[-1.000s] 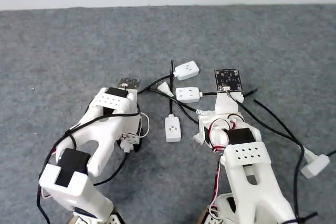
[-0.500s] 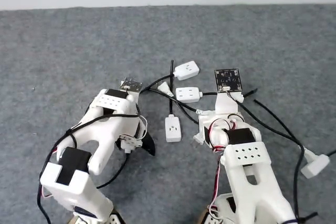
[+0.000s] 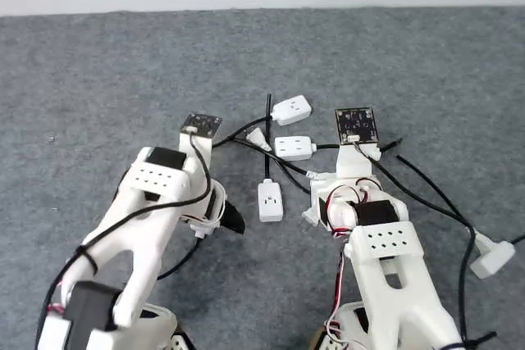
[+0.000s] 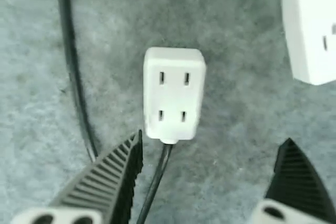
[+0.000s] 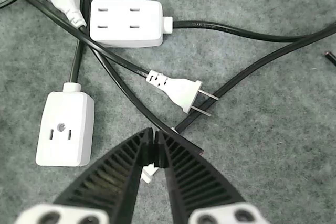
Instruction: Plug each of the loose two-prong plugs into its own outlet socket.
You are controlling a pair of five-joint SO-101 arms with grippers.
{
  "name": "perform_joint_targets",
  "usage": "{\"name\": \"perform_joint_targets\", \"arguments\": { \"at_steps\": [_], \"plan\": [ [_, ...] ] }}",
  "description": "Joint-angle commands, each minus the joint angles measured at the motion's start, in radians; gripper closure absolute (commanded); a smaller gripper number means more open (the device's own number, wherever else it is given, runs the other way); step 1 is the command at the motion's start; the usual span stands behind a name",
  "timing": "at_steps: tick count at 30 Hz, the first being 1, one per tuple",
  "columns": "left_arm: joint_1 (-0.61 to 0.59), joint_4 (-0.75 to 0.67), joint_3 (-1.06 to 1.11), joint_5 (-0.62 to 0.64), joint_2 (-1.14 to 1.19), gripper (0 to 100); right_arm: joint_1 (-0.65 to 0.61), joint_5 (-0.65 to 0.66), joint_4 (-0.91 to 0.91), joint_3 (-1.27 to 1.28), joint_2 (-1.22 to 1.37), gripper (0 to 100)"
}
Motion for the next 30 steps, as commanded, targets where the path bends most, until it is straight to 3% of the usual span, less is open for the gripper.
{"name": "perform_joint_targets", "arguments": {
  "at_steps": [1, 8, 15, 23, 30],
  "plan": [
    [-0.060, 0.006, -0.015, -0.012, -0.071, 68, 0.015, -0.014, -0.022, -0.044, 0.005, 99.1],
    [-0.153, -0.014, -0.022, -0.199, -0.101, 96, 0.027, -0.054, -0.025, -0.044, 0.005, 99.0],
    [-0.216, -0.236, 0.114, -0.210, -0.103, 95, 0.044, -0.203, -0.051, -0.038, 0.016, 98.9],
    [-0.216, -0.279, 0.139, -0.213, -0.097, 94, -0.001, -0.209, 0.031, -0.195, 0.305, 95.7],
    [-0.216, -0.334, 0.170, -0.213, -0.095, 94, -0.001, -0.249, 0.061, -0.236, 0.367, 94.6]
  ]
}}
